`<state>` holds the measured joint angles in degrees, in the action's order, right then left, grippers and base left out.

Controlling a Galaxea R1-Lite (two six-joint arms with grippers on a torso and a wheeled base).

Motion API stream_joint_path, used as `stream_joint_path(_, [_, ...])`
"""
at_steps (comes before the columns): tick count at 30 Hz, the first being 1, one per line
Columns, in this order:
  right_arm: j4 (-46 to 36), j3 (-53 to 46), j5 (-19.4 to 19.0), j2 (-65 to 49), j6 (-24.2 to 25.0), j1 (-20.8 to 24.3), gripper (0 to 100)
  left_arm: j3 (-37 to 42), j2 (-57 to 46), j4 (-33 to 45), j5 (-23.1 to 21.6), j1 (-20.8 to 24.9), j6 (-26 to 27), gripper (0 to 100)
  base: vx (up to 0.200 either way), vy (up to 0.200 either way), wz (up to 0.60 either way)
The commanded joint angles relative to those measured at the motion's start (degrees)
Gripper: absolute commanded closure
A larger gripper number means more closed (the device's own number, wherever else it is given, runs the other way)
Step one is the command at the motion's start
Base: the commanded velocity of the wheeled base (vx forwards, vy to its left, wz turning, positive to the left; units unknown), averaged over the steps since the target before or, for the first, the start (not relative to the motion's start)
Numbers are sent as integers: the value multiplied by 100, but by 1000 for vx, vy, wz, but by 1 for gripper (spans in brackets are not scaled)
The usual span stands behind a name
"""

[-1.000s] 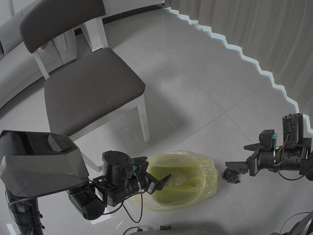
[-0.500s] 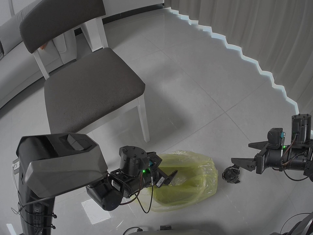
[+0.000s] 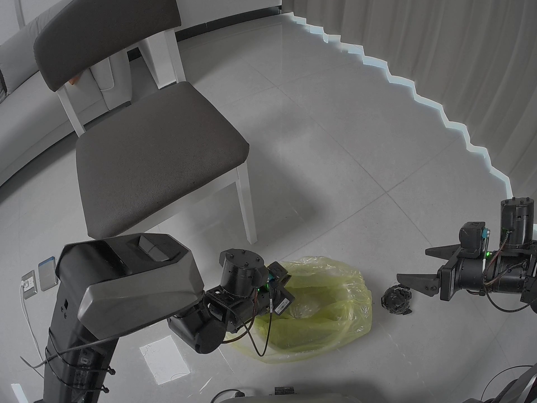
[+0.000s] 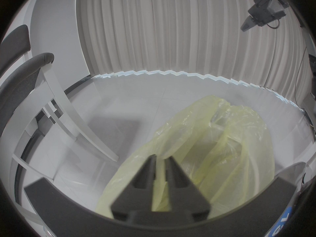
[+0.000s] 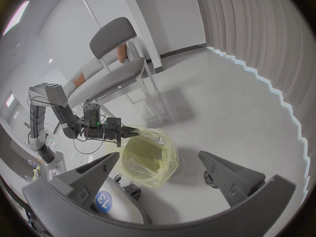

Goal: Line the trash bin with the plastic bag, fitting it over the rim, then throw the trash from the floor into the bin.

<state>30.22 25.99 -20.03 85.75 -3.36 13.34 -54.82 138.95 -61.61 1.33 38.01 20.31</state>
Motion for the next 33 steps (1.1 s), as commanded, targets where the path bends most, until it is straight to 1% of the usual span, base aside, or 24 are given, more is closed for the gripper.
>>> stream_joint_path(1, [1, 20, -98, 12, -6, -94, 0, -424, 150, 18, 52, -4, -36, 100, 0, 0, 0])
stream_joint_path(4, [1, 11, -115, 12, -6, -147, 0, -758, 45, 132, 87, -83, -220, 100, 0, 0, 0])
stream_joint_path(8, [10, 29, -115, 30, -15, -156, 0, -811, -52, 387, 104, -101, -379, 100, 0, 0, 0])
stream_joint_path(19, [10, 20, -124, 126, -50, -182, 0, -1206, -78, 536, 131, -198, -387, 100, 0, 0, 0])
stream_joint_path(23, [19, 29, -124, 197, -59, -182, 0, -1285, -158, 747, 122, -241, -414, 100, 0, 0, 0])
stream_joint_path(29, [19, 29, -124, 232, -68, -182, 0, -1496, -34, 756, 122, -303, -431, 100, 0, 0, 0])
stream_joint_path(33, [10, 20, -124, 276, -77, -182, 0, -1646, 159, 958, 113, -321, -449, 100, 0, 0, 0])
